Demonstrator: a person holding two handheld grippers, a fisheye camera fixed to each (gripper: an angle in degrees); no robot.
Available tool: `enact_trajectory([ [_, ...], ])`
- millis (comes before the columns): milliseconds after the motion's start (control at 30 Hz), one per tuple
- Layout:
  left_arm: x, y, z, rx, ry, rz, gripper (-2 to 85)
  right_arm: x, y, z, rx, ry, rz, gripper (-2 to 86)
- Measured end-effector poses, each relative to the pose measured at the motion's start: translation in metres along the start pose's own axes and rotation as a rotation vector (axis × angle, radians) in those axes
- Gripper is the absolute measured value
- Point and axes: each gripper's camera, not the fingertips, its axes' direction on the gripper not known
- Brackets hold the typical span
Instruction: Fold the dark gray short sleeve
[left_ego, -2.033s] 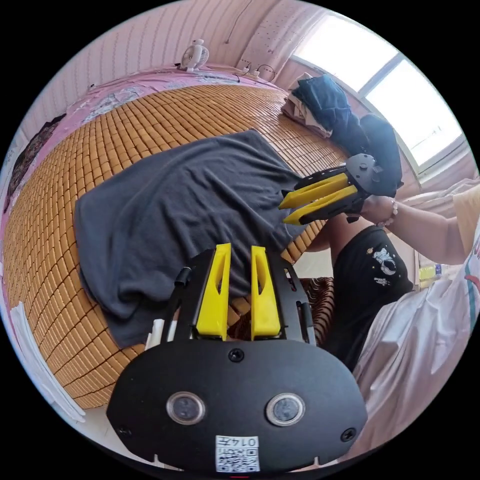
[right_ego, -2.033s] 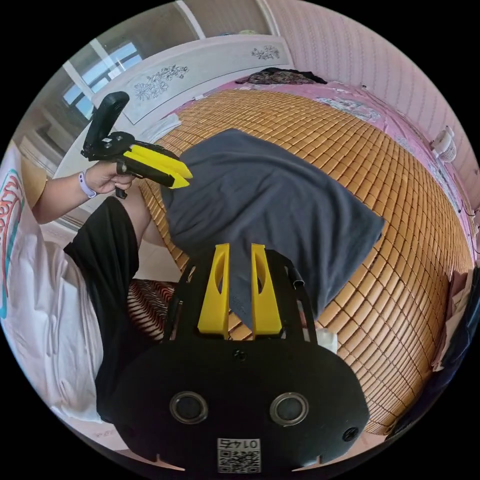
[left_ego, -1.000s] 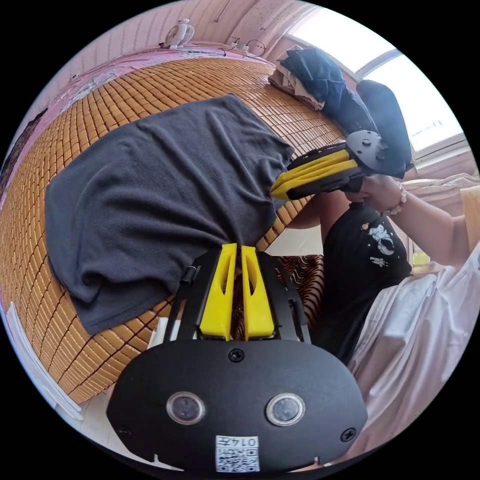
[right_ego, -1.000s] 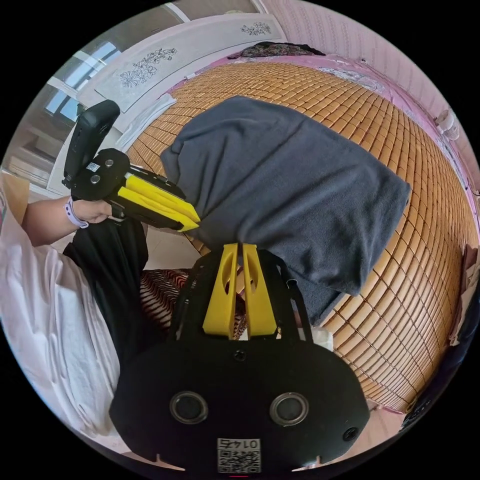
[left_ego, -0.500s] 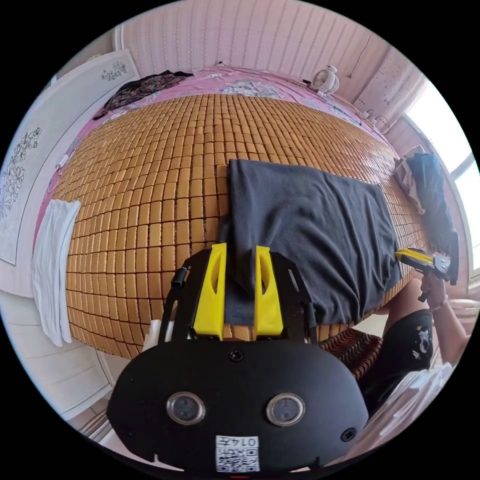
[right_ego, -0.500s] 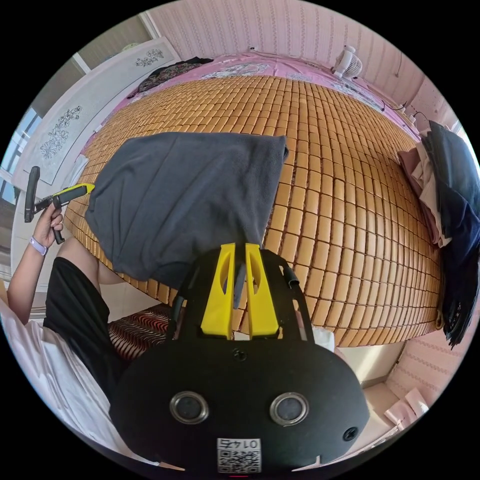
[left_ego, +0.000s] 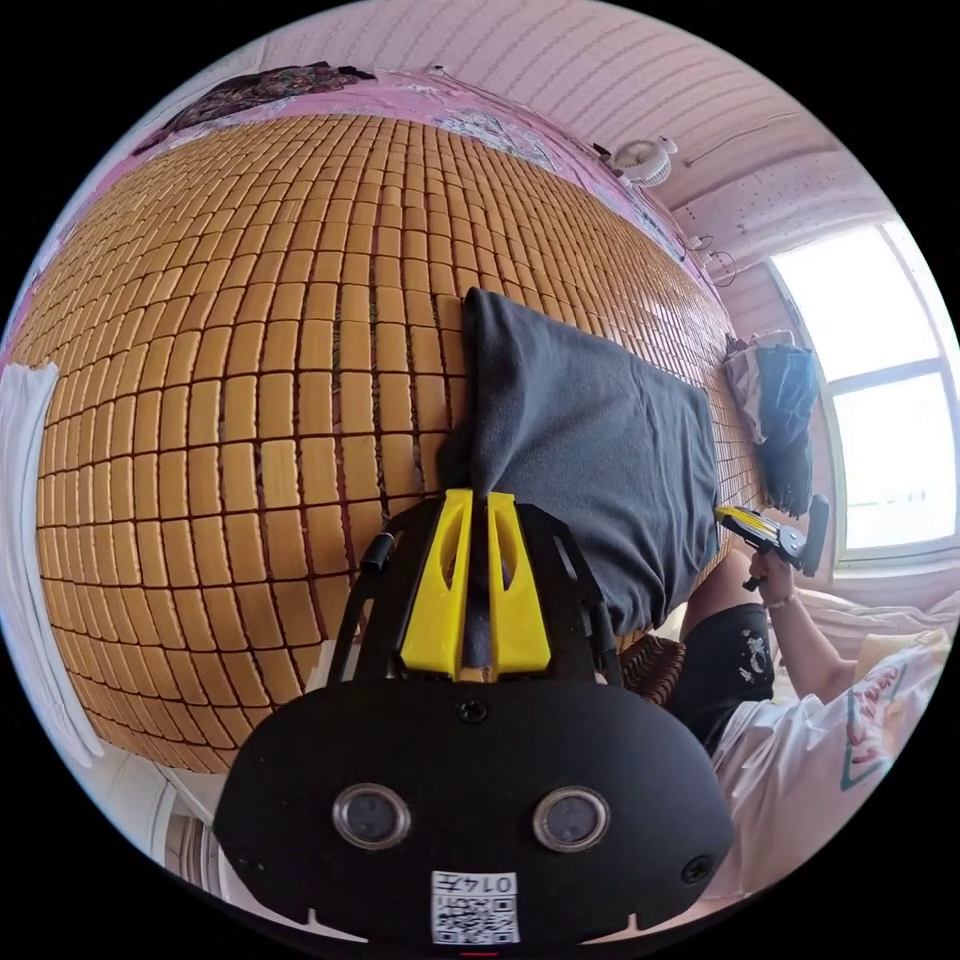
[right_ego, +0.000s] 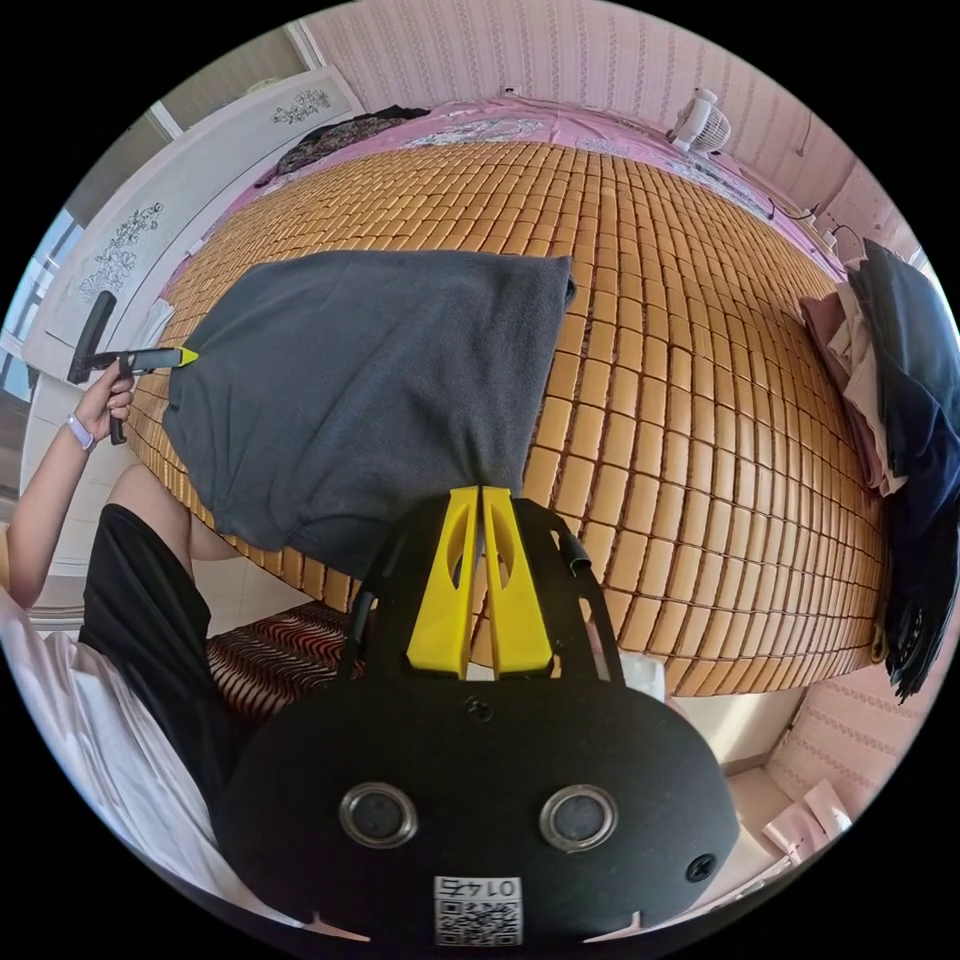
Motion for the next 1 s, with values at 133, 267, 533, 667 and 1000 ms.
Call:
enact_trajectory([
  [133, -0.004, 0.01, -0.005, 0.043, 0.008, -0.04, 4.8, -0.003, -0.006, 0.0, 0.008, -0.007, -0.003, -0.9],
  [267, -0.009, 0.032, -0.03, 0.154, -0.051, -0.103, 6.4, -0.004, -0.014, -0.006, 0.019, -0.047, 0.028, -0.8],
  [533, 0.097, 0.084, 0.014, 0.174, 0.12, 0.229, -0.6, -0.041, -0.05, -0.025, 0.076, -0.041, -0.087, -0.7],
  [667, 0.164, 0.105, 0.073, 0.063, 0.05, 0.38, -0.9, -0.091, -0.124, -0.012, -0.024, -0.12, -0.294, -0.7],
  [1000, 0.208, 0.164, 0.159, -0.028, -0.205, 0.619, -1.0, -0.174, -0.278, 0.058, -0.408, 0.096, -0.696, -0.5],
])
